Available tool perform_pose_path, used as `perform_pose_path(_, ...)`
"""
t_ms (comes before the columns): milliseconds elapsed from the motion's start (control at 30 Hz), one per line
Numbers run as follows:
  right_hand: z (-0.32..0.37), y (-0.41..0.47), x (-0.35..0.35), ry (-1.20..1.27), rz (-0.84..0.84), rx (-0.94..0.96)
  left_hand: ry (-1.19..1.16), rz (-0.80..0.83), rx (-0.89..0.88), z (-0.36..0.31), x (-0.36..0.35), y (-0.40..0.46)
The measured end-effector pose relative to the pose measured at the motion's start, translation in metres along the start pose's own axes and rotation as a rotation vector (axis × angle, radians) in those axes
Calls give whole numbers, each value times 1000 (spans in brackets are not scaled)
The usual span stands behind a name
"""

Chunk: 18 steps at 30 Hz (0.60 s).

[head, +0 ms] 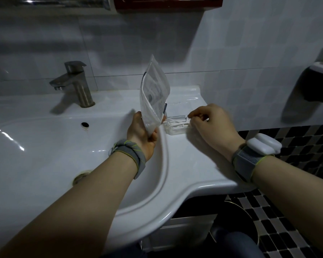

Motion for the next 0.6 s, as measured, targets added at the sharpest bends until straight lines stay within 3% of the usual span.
perform_pose_path(600, -7, -1, 1, 37, -24, -86, 70, -8, -26, -2, -2, -10)
Point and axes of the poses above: each hand's wrist, its own y-axis towards the middle knuckle, its own x-axis out of the back of the hand, z = x × y, the point moved 8 cm from there along y, towards the middle knuckle, and after that the axes turned 7 degrees about -y, right-handed, at the moved point
